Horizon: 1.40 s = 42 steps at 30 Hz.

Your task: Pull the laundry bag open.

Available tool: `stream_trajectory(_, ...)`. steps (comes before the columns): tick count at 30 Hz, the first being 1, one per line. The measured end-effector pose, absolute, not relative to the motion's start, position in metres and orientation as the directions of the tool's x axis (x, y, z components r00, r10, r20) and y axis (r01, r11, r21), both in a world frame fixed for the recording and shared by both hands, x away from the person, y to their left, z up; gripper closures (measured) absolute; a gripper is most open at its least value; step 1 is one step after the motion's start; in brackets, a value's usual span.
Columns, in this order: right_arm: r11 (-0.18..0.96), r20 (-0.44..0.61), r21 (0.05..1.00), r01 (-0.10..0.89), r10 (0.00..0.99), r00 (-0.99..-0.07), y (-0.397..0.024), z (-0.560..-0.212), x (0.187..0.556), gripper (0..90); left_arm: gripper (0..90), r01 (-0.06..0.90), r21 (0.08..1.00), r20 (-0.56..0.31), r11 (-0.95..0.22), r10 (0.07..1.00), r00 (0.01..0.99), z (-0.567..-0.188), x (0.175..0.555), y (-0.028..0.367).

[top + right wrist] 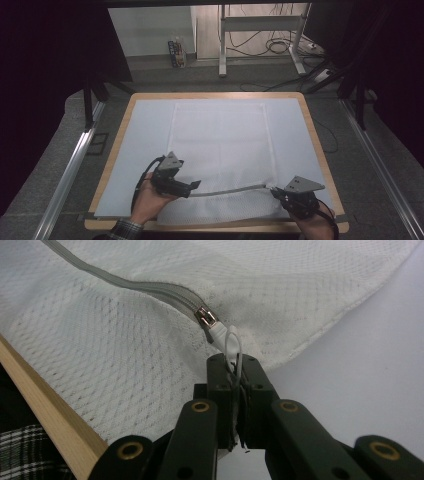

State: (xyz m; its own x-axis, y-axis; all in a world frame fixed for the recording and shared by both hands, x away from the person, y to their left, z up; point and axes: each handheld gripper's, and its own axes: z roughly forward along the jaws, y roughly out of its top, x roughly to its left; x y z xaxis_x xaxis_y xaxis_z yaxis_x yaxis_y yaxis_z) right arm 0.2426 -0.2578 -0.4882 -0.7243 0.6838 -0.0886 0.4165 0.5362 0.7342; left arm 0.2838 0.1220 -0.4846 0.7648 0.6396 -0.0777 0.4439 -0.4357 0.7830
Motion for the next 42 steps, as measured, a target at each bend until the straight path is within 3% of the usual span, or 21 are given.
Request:
stream_trajectory(15,0.502,-0.052,0.76,0.413,0.68,-0.731,-0.262,-0.485,0.242,84.8,7.0,0.306,0.801,-0.023,-0.515,0.483,0.875,-0.466,0.323,0.015)
stream_trajectory(24,0.487,-0.036,0.77,0.412,0.678,-0.735,-0.265,-0.483,0.242,84.7,5.9,0.24,0.79,0.012,-0.564,0.406,0.914,-0.467,0.326,-0.036)
stream_trajectory(32,0.483,-0.031,0.775,0.407,0.673,-0.739,-0.266,-0.481,0.241,84.6,5.6,0.2,0.776,0.021,-0.599,0.341,0.94,-0.472,0.323,-0.058)
stream_trajectory(42,0.495,-0.025,0.767,0.409,0.66,-0.751,-0.265,-0.482,0.242,84.6,7.0,0.231,0.763,0.041,-0.604,0.401,0.915,-0.479,0.324,-0.058)
